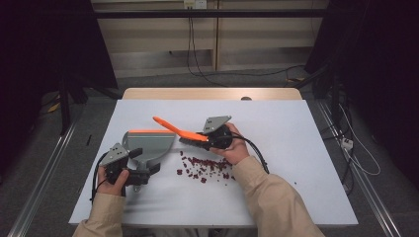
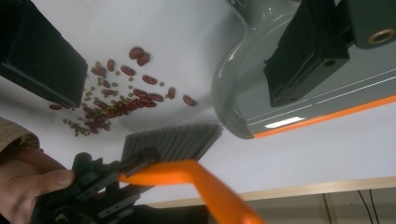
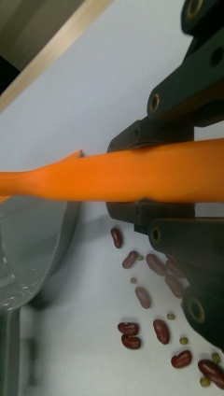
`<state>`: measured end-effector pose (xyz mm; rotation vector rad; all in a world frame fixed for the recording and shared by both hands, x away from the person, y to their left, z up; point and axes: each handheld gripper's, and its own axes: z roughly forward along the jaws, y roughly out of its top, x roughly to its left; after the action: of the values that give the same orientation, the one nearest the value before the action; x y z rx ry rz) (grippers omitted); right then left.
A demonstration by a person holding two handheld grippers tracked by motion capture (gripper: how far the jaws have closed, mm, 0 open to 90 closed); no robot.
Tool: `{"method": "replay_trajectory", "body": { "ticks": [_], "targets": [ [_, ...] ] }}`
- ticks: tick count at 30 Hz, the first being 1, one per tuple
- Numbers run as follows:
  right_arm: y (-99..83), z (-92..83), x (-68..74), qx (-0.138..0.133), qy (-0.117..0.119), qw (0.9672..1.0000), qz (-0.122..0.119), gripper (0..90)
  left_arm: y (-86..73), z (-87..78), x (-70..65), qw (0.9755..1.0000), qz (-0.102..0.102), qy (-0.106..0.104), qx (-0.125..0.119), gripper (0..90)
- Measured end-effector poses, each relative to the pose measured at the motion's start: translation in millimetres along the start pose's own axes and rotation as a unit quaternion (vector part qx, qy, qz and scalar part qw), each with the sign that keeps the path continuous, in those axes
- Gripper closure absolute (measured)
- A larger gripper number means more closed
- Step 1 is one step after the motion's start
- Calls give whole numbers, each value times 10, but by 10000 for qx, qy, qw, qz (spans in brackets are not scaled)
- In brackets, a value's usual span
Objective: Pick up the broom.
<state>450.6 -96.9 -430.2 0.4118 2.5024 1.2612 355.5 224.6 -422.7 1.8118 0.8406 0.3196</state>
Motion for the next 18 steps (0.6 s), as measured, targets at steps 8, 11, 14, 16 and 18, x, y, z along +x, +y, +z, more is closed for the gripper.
{"method": "replay_trajectory", "body": {
  "ticks": [8,11,14,16,18],
  "targets": [
    [19,47,147,165,364,9990,-207,711,-4,4,-2,10000,11,-8,21,52],
    [12,6,203,167,507,9983,-230,711,-3,7,-9,10000,25,-39,17,52],
    [12,-24,257,188,569,9978,-277,711,-7,12,-3,10000,16,-29,40,52],
    [11,-50,288,168,621,9976,-264,712,-7,12,-4,10000,13,-33,27,52],
    [10,-72,317,170,553,9980,-252,712,-5,10,-6,10000,34,-30,27,52]
  ]
}}
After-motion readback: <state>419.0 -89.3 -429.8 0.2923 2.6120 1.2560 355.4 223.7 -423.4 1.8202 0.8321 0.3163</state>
